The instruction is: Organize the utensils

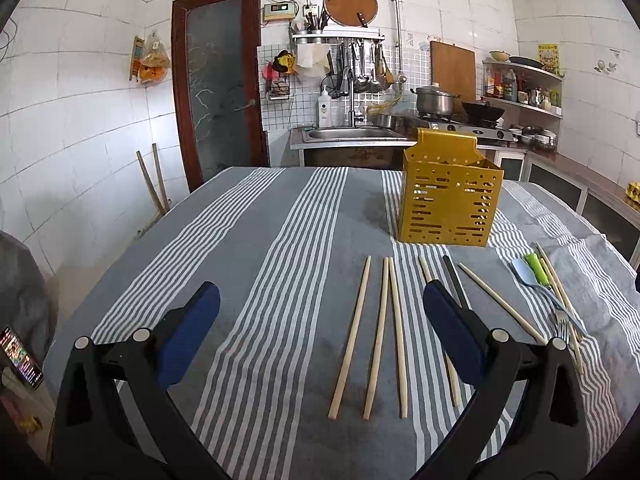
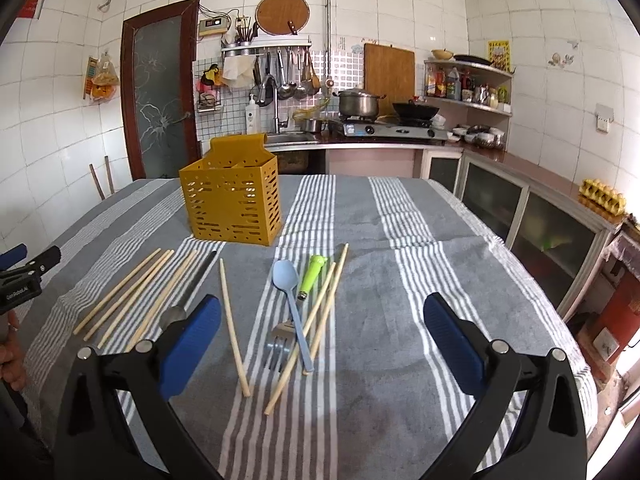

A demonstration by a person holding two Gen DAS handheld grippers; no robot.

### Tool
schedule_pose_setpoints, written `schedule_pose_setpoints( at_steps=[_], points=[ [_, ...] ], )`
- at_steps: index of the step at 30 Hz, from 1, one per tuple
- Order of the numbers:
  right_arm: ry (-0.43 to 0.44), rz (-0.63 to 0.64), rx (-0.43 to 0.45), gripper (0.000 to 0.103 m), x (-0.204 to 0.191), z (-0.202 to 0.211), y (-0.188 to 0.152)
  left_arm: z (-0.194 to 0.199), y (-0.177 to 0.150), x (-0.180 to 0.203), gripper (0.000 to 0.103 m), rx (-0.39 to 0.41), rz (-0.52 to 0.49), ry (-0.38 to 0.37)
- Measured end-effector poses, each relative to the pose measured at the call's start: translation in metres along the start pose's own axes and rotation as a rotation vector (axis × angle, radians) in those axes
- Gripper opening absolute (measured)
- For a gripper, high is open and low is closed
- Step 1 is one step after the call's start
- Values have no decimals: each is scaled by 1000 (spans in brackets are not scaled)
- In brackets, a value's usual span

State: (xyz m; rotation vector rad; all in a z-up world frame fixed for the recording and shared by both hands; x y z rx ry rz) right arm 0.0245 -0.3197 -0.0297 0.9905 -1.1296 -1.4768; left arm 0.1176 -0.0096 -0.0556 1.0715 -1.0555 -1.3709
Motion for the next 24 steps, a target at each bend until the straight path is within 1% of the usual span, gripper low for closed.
schedule_pose_setpoints(
  at_steps=[2, 6, 8, 10, 11, 13, 14, 16, 18, 20, 21, 22, 24],
  points=[
    [-5, 15, 1, 99, 0, -4, 2, -5, 2, 2, 98, -1, -8, -16],
    [28, 20, -22, 98, -6, -21, 3, -20, 3, 5, 98, -24, -24, -41],
    [56, 28, -38, 93, -13, -32, 3, -28, 1, 7, 97, -37, -28, -57],
    [79, 42, -53, 85, -19, -42, 1, -37, 0, 10, 96, -44, -31, -68],
    [87, 46, -67, 83, -22, -51, -2, -41, -1, 11, 96, -50, -31, -74],
    [120, 39, -96, 76, -28, -65, -8, -49, -5, 14, 95, -72, -26, -96],
    [130, 37, -123, 75, -31, -76, -14, -55, -9, 16, 95, -88, -22, -104],
    [146, 33, -167, 64, -35, -90, -25, -65, -15, 20, 94, -118, -21, -124],
    [155, 28, -222, 62, -39, -109, -37, -75, -22, 22, 93, -152, -18, -137],
    [160, 18, -269, 59, -42, -124, -47, -89, -30, 27, 89, -197, -24, -160],
    [164, 14, -294, 58, -44, -131, -53, -95, -34, 28, 88, -217, -35, -158],
    [167, 12, -316, 55, -47, -136, -58, -102, -38, 29, 87, -239, -42, -164],
    [183, 15, -354, 51, -53, -147, -66, -112, -45, 31, 83, -273, -36, -179]
  ],
)
Point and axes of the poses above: each gripper's, at about its wrist camera, not at the fingertips, and z roughly against the way its jaws point, x to its right, y to its top, the point moved 10 cm from there along -z, roughly the way its jaws point, and after that the axes turned 15 degrees about x, right-handed, at the moved point
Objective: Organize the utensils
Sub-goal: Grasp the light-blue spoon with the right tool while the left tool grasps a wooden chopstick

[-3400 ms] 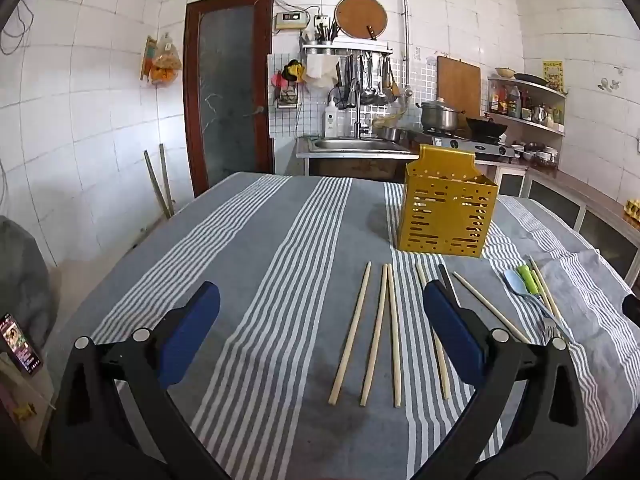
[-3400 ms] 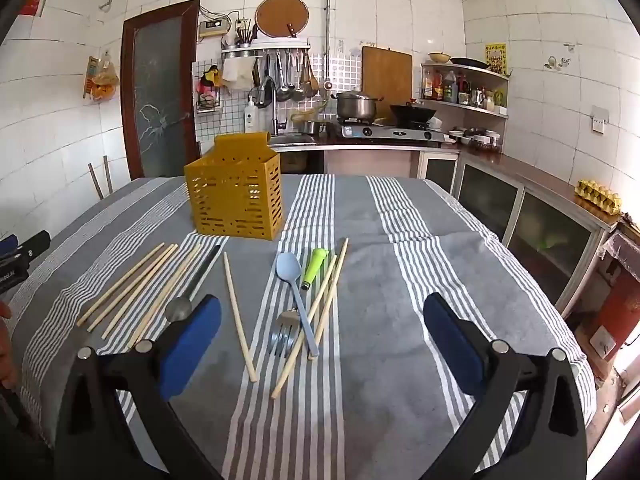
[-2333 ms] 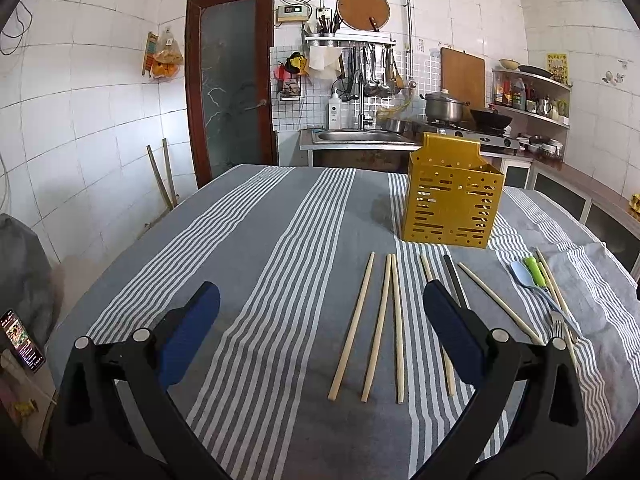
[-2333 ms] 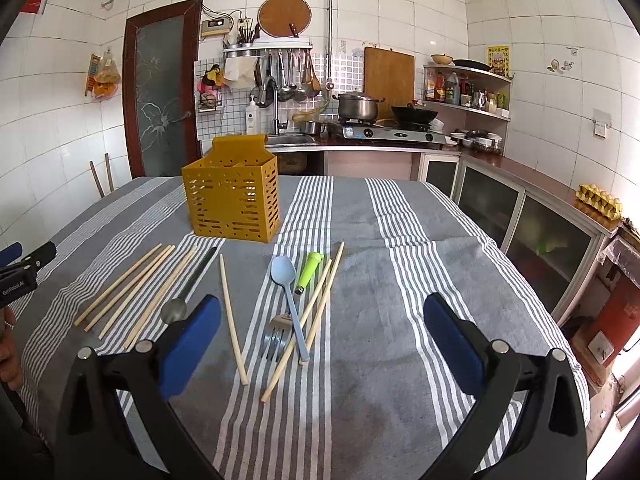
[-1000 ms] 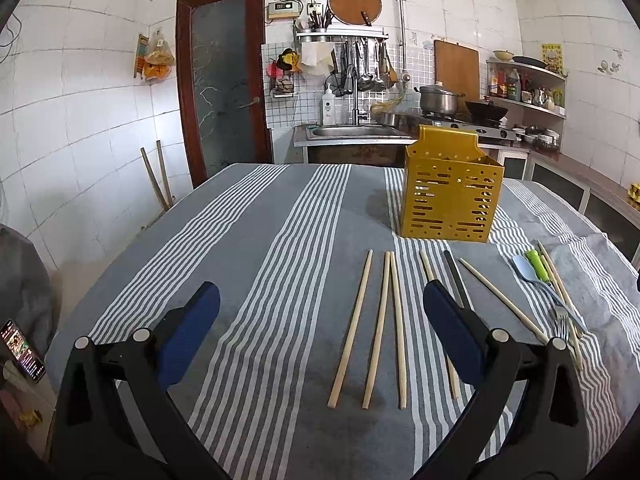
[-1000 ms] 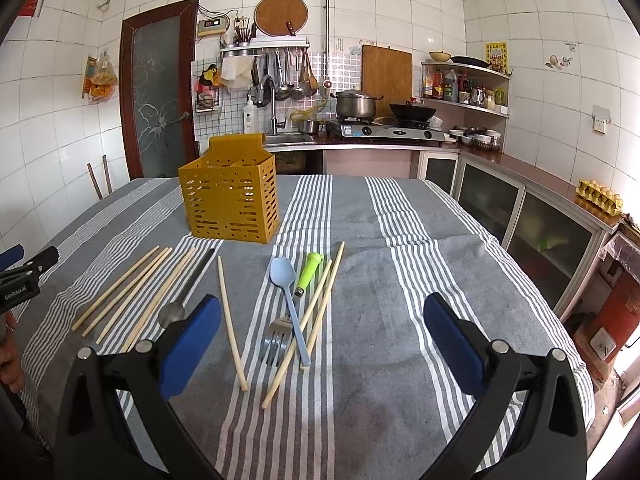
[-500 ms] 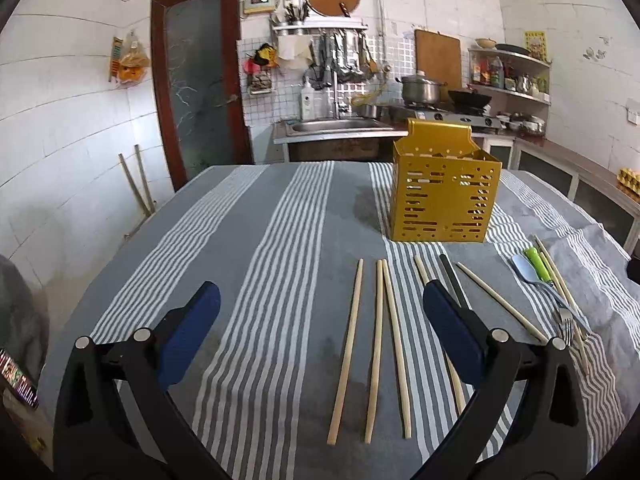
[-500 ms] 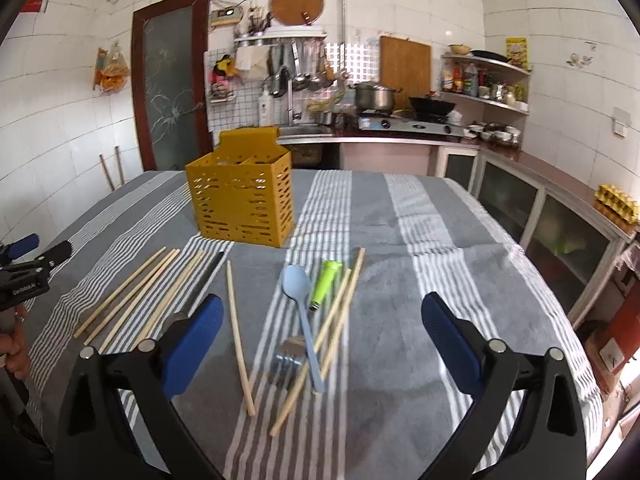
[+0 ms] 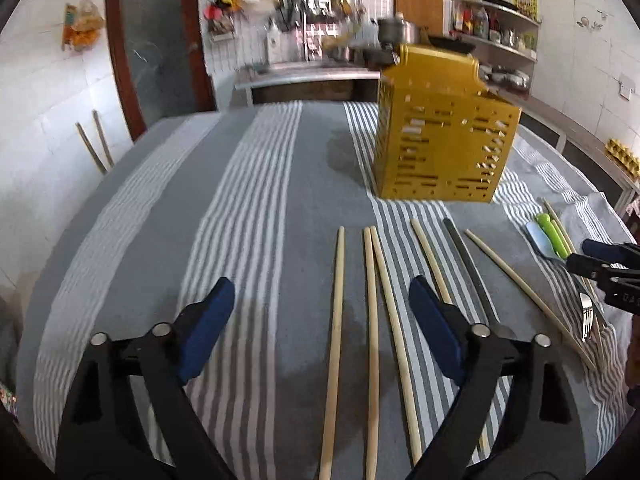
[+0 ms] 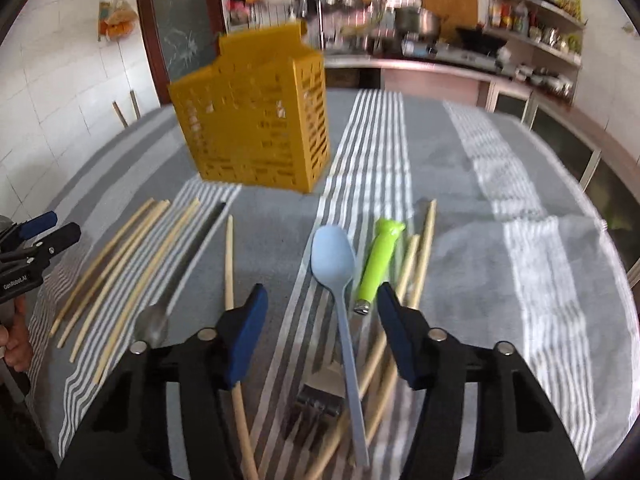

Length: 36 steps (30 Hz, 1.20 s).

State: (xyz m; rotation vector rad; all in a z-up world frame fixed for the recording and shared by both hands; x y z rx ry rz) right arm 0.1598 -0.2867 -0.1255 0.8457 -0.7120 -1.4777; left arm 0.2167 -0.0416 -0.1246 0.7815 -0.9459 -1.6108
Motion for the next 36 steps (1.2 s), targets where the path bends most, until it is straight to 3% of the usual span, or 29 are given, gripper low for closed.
schedule_pose_setpoints(
  at_steps=[2, 7, 11, 15, 16, 25, 27, 29, 36],
  points=[
    [10, 6, -30, 51, -2, -9, -3, -14, -6, -1, 79, -49, 7, -8],
    [-3, 10, -125, 36, 1, -26, -15, -36, -19, -1, 71, -131, -2, -31],
    [-19, 29, -151, 32, 4, -28, -17, -46, -29, 3, 64, -183, -13, -58],
    [-25, 29, -168, 17, 11, -27, -19, -53, -31, 2, 61, -204, 7, -75],
    [-24, 26, -173, 15, 13, -26, -19, -54, -31, 0, 55, -212, 9, -76],
    [-12, 29, -195, 10, 17, -26, -19, -77, -29, 13, 35, -275, -97, -99],
    [-13, 28, -196, 10, 17, -26, -19, -81, -28, 12, 23, -283, -103, -87],
    [-18, 34, -194, 9, 16, -26, -20, -83, -28, 14, 5, -287, -116, -83],
    [15, -34, -155, 9, 14, -24, -13, -74, -21, 13, 4, -273, -61, -99]
  ],
)
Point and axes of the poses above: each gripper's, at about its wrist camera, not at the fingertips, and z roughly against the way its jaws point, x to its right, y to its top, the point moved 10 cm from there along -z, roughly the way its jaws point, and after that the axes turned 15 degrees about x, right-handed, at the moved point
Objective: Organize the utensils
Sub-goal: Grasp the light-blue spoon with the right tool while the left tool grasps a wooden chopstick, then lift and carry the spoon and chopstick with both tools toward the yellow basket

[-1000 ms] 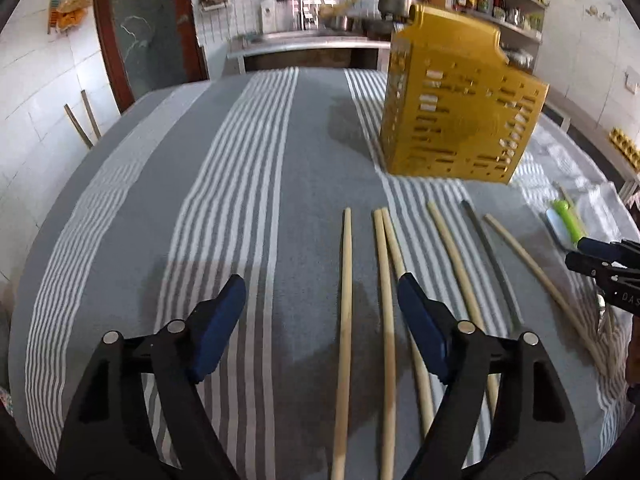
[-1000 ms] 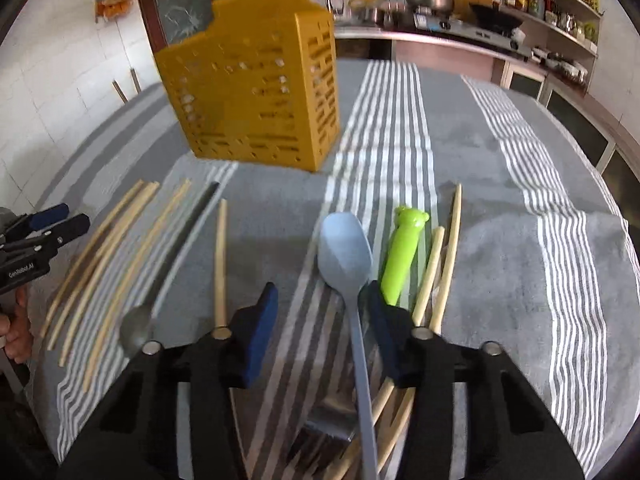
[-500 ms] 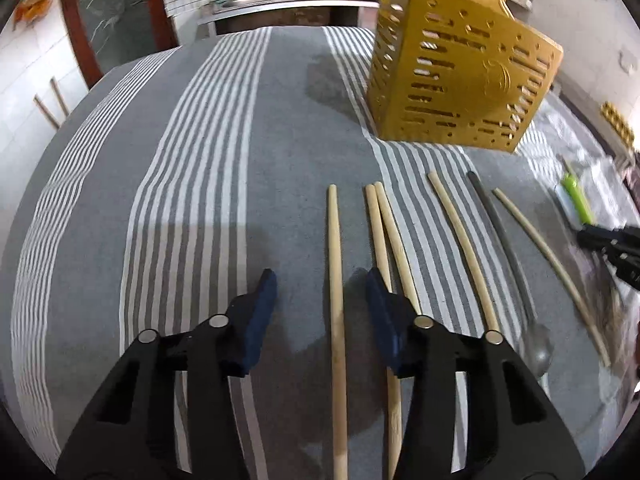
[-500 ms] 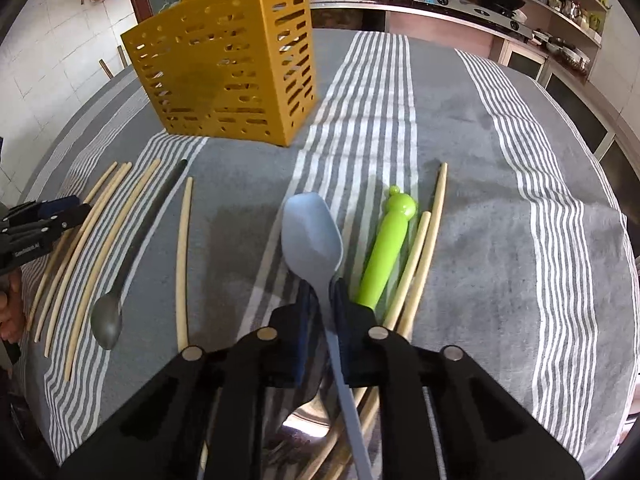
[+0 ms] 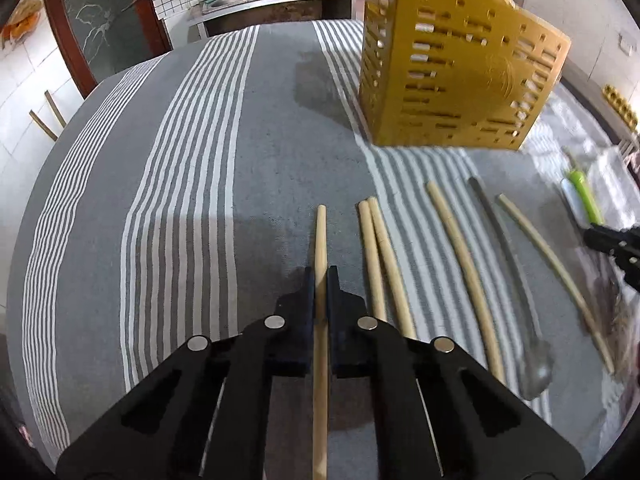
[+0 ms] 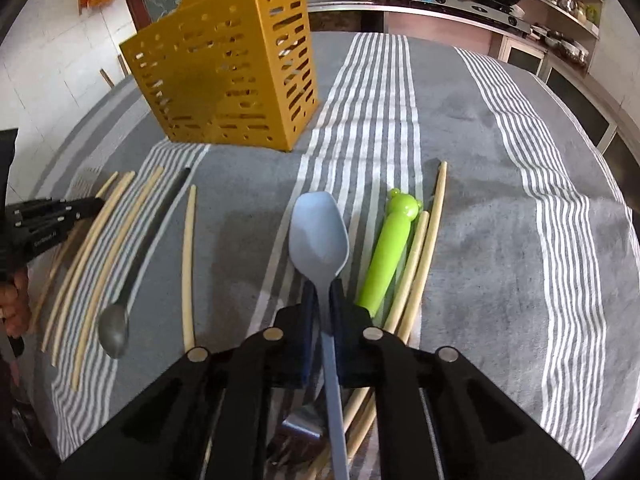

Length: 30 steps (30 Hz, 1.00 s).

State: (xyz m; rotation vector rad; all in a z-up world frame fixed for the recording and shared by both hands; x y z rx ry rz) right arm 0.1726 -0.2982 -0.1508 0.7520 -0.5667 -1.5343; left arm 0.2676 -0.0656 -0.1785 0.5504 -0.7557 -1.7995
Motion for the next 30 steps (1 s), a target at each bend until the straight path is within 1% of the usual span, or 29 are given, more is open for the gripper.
schedule_pose_setpoints(
  at_steps=[4, 7, 11, 16, 21, 23, 24, 30],
  points=[
    [22, -13, 66, 9, -5, 14, 13, 20, 12, 0, 4, 60, 35, -16],
    [45, -26, 138, 9, -9, 31, 28, 39, 24, 3, 4, 112, 45, -24],
    [63, -27, 256, 9, -13, 59, 49, 70, 44, 8, 4, 214, 72, -47],
    [73, -36, 359, 9, -14, 85, 69, 104, 62, 15, 4, 319, 87, -66],
    [70, -29, 430, 8, -14, 103, 85, 128, 81, 18, 4, 401, 105, -92],
    [74, -21, 451, 7, -15, 110, 90, 140, 88, 20, 4, 441, 100, -84],
    [74, -18, 458, 5, -15, 113, 91, 144, 92, 22, 4, 457, 101, -90],
    [73, -7, 513, 4, -16, 131, 106, 161, 105, 31, 4, 514, 90, -98]
  ],
)
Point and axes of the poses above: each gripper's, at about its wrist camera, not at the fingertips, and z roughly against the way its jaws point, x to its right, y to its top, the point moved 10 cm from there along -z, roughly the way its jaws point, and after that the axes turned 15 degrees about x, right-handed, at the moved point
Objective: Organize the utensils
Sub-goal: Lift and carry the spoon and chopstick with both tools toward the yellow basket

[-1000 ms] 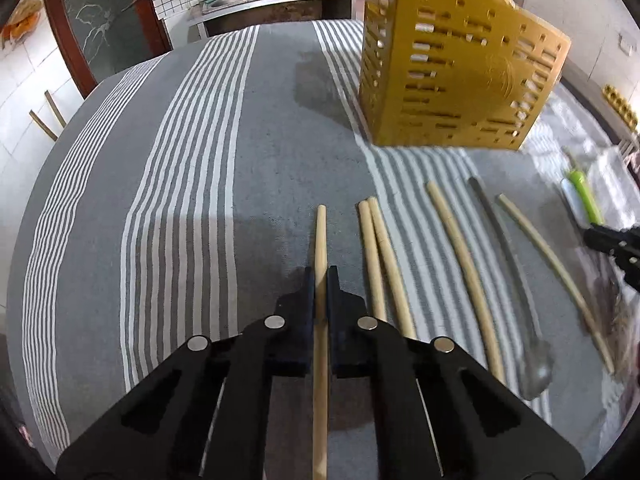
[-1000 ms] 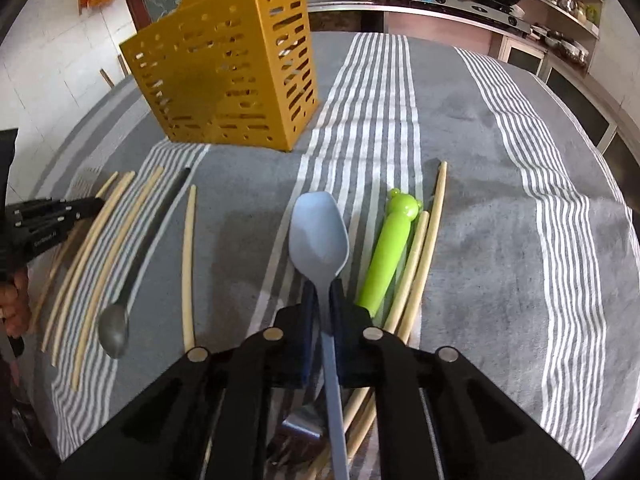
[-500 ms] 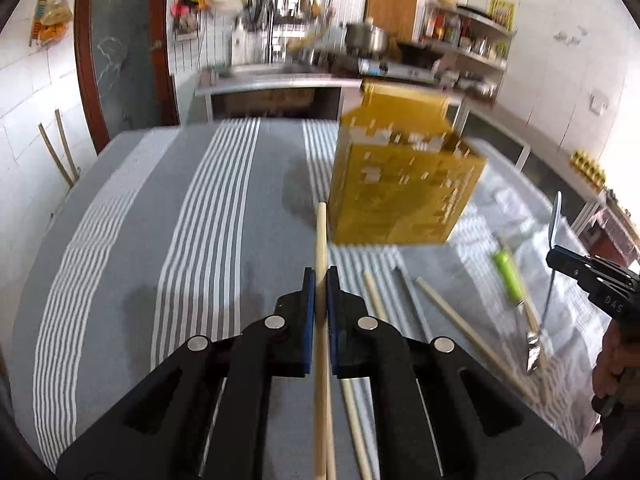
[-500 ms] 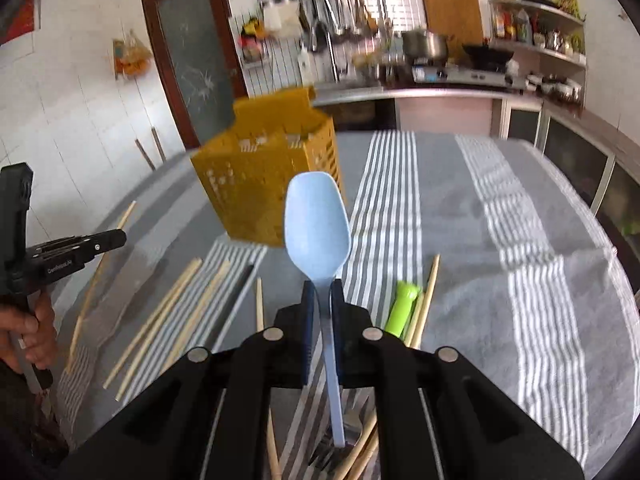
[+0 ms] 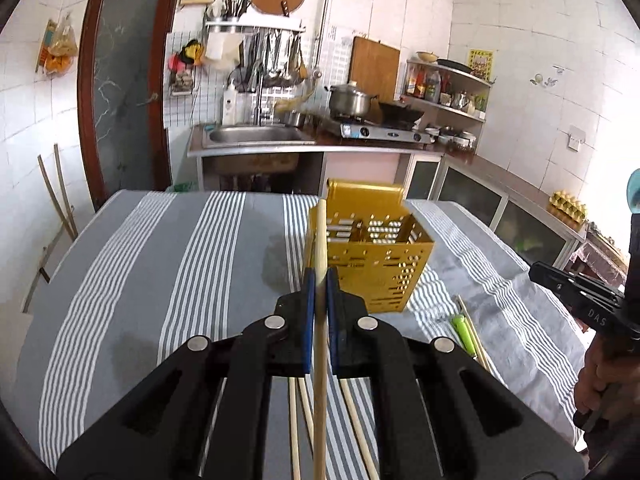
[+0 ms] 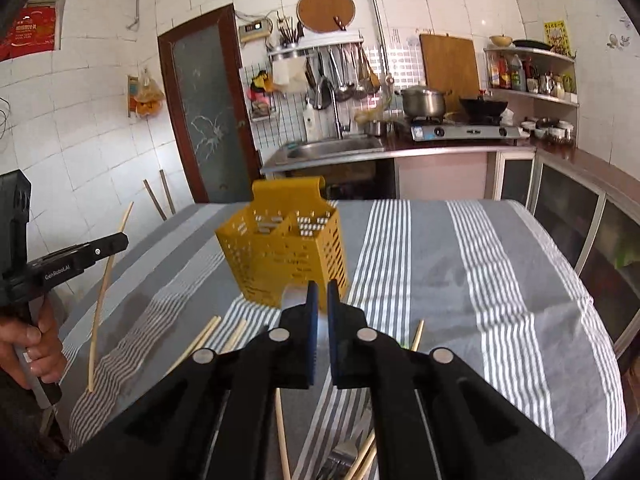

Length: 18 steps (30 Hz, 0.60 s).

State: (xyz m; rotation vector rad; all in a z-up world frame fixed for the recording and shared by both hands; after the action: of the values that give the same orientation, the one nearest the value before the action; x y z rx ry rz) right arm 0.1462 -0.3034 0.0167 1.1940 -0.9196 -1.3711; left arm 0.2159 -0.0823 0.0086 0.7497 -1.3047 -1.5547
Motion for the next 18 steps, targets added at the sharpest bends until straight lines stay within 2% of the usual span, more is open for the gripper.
schedule_pose_setpoints(
  at_steps=[4, 6, 7, 9, 14, 18],
  points=[
    [6, 16, 1, 3, 0, 1, 1, 4, 6, 5, 4, 16, -10, -9],
    [5, 15, -51, 7, 2, -5, -12, 4, 4, 5, 4, 13, -13, -5],
    [1, 6, -91, 32, 4, -10, -23, 3, 2, 4, 4, 7, -9, -5],
    [-5, -9, -146, 68, 7, -18, -43, 0, -3, 2, 4, -3, -4, -1],
    [-66, -48, -279, 63, 15, -43, -87, -12, -22, -6, 4, -40, 2, 10],
    [-91, -74, -386, 48, 15, -72, -118, -22, -31, -11, 4, -58, 8, 12]
  ],
)
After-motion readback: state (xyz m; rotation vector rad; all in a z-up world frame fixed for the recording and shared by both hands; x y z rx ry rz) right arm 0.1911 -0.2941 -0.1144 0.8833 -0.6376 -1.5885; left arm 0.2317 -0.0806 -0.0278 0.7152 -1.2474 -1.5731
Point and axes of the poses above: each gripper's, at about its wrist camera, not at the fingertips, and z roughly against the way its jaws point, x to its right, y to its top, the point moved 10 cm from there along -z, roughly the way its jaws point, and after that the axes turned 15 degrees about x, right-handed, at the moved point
